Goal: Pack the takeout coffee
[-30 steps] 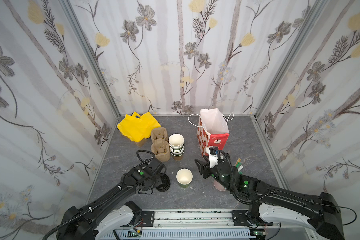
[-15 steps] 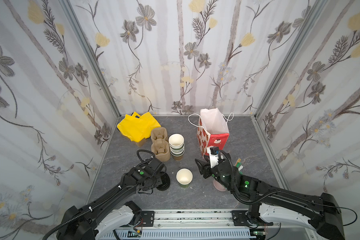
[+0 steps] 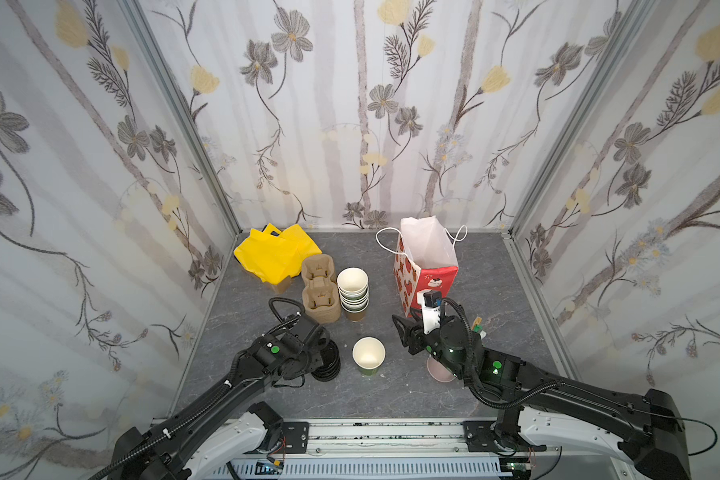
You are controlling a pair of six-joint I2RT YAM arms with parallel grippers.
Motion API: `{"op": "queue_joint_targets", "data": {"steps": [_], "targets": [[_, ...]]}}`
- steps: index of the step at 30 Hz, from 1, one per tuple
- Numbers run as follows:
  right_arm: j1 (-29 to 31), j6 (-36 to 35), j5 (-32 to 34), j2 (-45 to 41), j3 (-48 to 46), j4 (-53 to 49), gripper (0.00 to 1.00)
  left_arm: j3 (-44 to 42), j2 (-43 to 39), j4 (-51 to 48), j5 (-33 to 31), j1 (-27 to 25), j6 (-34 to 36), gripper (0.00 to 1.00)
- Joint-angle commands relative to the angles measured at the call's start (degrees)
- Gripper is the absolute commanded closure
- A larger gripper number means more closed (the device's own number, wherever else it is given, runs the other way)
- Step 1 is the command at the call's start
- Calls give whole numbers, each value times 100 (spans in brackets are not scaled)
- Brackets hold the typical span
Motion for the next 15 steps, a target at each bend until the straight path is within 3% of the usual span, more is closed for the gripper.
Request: {"op": "queue_joint_targets", "data": {"steps": [1, 5, 10, 15], "targets": [[-36, 0, -239, -159, 18, 163, 41, 151, -308, -90, -67, 5, -103, 92], [-210, 3, -636, -546, -195, 571, 31, 397, -761, -28, -86, 11, -133, 100], [-773, -275, -1467, -965, -302, 937, 25, 948, -1140, 444, -100, 8, -269, 100], [-1274, -932, -2366, -1022, 92, 1010, 24, 585, -1282, 2296, 760, 5, -668, 100]]}}
